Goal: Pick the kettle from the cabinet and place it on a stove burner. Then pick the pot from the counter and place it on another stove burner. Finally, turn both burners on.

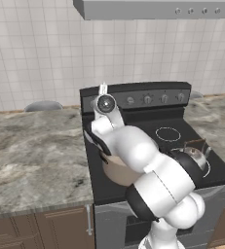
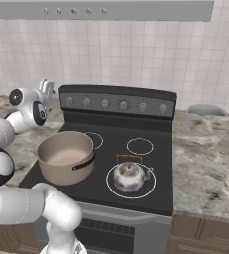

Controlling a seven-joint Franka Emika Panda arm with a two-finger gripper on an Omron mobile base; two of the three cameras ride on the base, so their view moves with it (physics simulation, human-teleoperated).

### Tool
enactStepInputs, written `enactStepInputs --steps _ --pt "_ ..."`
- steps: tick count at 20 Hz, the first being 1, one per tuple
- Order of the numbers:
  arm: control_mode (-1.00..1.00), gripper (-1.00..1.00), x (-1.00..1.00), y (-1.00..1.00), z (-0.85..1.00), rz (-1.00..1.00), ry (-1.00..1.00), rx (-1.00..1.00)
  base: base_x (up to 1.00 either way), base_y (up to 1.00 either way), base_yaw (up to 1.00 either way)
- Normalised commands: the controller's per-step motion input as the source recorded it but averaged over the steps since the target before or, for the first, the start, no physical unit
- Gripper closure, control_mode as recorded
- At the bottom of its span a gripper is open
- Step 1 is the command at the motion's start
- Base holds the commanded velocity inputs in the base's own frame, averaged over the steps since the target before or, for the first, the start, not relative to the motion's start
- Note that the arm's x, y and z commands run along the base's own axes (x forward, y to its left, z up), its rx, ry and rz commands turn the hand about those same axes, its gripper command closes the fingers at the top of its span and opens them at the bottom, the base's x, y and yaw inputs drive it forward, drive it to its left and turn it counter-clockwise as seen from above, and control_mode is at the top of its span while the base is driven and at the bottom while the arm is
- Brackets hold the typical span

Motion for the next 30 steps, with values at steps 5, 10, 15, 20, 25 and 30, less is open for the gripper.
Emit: enactStepInputs --steps 5,10,15,20,25,30 --pt "-1.00 -1.00 0.06 0.01 0.00 -0.01 0.00 -0.04 0.00 0.00 0.00" --pt "-1.00 -1.00 0.09 0.00 -0.09 -0.01 -0.01 -0.03 0.00 0.00 0.00" --pt "-1.00 -1.00 0.14 0.00 -0.19 -0.01 0.00 -0.04 0.00 0.00 0.00" --pt "-1.00 -1.00 0.09 0.01 -0.13 0.00 0.00 -0.04 0.00 0.00 0.00" --pt "-1.00 -1.00 0.06 0.00 0.00 0.00 0.00 -0.02 0.00 0.00 0.00" --pt "-1.00 -1.00 0.08 0.00 0.00 0.00 0.00 -0.03 0.00 0.00 0.00"
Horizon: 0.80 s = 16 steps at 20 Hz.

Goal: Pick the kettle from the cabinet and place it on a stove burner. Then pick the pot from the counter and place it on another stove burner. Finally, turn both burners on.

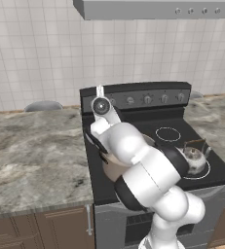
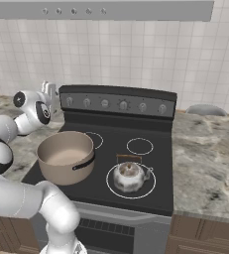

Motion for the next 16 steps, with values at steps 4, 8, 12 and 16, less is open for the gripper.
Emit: enactStepInputs --steps 4,8,12,16 --pt "-1.00 -1.00 0.11 0.00 0.00 0.00 0.02 -0.05 0.00 0.00 0.00" --pt "-1.00 -1.00 0.16 0.07 0.00 -0.01 0.05 -0.06 0.00 0.00 0.00" --pt "-1.00 -1.00 0.18 0.08 0.00 -0.02 0.04 -0.06 0.00 0.00 0.00" --pt "-1.00 -1.00 0.10 0.07 0.00 -0.01 0.02 -0.06 0.00 0.00 0.00"
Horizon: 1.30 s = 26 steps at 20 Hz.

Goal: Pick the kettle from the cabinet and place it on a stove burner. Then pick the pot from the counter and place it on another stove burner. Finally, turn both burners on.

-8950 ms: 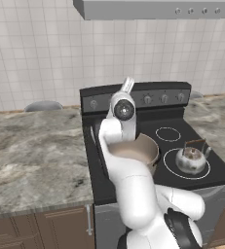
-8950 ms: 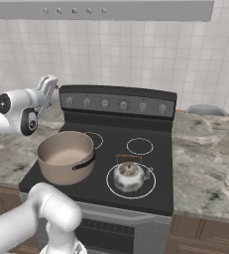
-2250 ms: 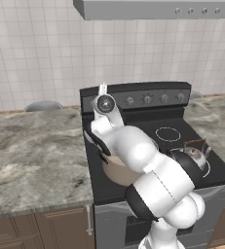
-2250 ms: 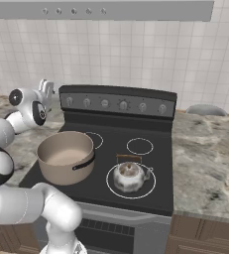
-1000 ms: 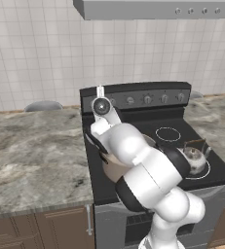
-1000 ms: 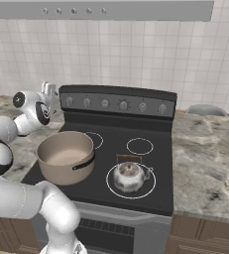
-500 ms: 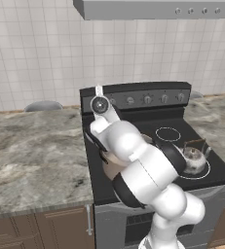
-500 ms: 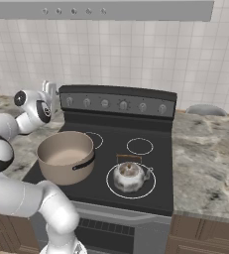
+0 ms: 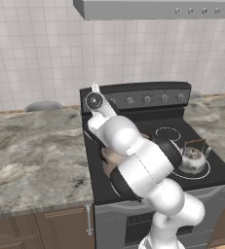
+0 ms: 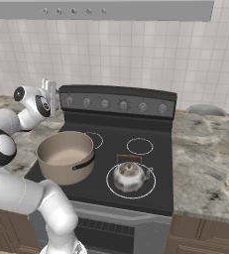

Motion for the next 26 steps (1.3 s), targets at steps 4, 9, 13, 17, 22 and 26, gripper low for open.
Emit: enactStepInputs --steps 4,9,13,17,22,26 --pt "-1.00 -1.00 0.07 0.07 -0.02 -0.03 0.00 -0.07 0.00 0.00 0.00" --pt "-1.00 -1.00 0.02 0.00 -0.03 -0.03 0.00 -0.05 0.00 0.00 0.00" --pt "-1.00 -1.00 0.00 0.00 -0.04 -0.06 0.00 -0.02 0.00 0.00 0.00" --pt "-1.00 -1.00 0.00 0.00 -0.07 -0.04 0.01 -0.03 0.00 0.00 0.00" --pt "-1.00 -1.00 0.07 0.00 -0.19 -0.01 0.07 -0.06 0.00 0.00 0.00" --pt "-1.00 -1.00 0.11 0.00 -0.20 0.00 0.07 -0.06 0.00 0.00 0.00"
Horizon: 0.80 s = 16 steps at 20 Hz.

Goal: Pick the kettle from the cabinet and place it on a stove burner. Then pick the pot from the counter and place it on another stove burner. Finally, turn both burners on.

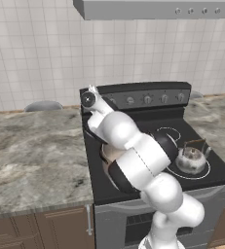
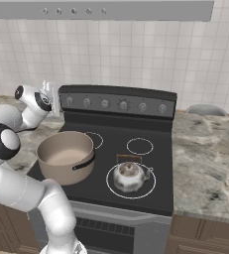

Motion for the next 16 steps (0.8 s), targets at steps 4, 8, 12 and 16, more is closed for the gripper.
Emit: enactStepInputs --steps 4,8,12,16 --pt "-1.00 -1.00 0.12 0.00 -0.10 0.00 0.00 -0.03 0.00 0.00 0.00" --pt "-1.00 -1.00 0.13 0.00 -0.12 0.00 0.00 -0.04 0.00 0.00 0.00" --pt "-1.00 -1.00 0.13 0.02 -0.14 0.00 0.00 -0.04 0.00 0.00 0.00" --pt "-1.00 -1.00 0.10 0.03 -0.18 0.00 0.00 -0.05 0.00 0.00 0.00"
